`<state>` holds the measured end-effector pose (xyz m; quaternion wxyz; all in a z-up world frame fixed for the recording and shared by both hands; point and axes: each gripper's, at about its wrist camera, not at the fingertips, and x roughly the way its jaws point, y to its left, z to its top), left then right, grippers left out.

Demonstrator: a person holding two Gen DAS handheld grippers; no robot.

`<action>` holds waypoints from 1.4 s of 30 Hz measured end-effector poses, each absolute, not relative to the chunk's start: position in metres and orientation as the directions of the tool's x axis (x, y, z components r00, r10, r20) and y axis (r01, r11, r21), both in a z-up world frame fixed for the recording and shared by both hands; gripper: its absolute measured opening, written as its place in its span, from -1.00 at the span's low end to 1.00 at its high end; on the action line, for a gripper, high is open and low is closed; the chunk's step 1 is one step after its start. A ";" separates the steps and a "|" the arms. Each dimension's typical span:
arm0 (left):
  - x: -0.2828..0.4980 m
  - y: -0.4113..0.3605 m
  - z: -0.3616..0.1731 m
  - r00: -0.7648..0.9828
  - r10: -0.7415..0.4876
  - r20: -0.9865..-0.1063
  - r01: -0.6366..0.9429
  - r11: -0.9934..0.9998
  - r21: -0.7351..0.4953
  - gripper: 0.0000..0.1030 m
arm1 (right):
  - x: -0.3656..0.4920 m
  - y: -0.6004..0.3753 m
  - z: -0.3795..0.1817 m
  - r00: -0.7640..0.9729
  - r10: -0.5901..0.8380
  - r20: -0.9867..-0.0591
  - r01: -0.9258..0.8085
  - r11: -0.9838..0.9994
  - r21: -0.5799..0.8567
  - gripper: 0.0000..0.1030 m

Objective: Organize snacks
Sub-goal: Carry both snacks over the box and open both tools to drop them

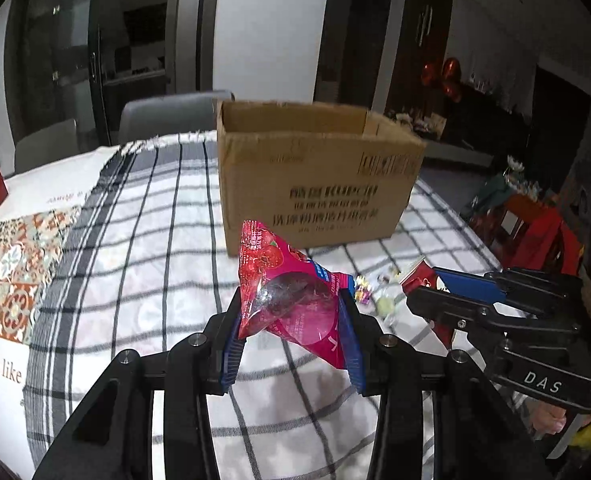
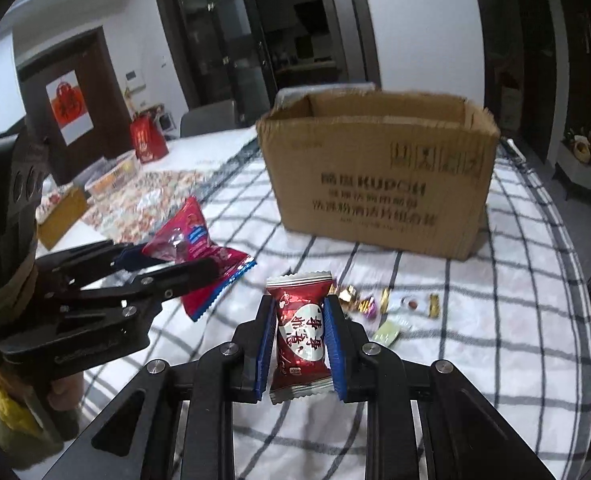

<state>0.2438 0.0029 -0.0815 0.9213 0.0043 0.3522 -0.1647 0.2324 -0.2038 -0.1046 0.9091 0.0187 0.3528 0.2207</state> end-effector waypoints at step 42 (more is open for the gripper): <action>0.346 -0.032 0.027 0.823 -0.329 -0.463 0.354 0.935 -0.035 -0.18 | 0.332 -0.251 0.008 0.831 0.362 -0.422 -0.328 0.932 0.153 -0.51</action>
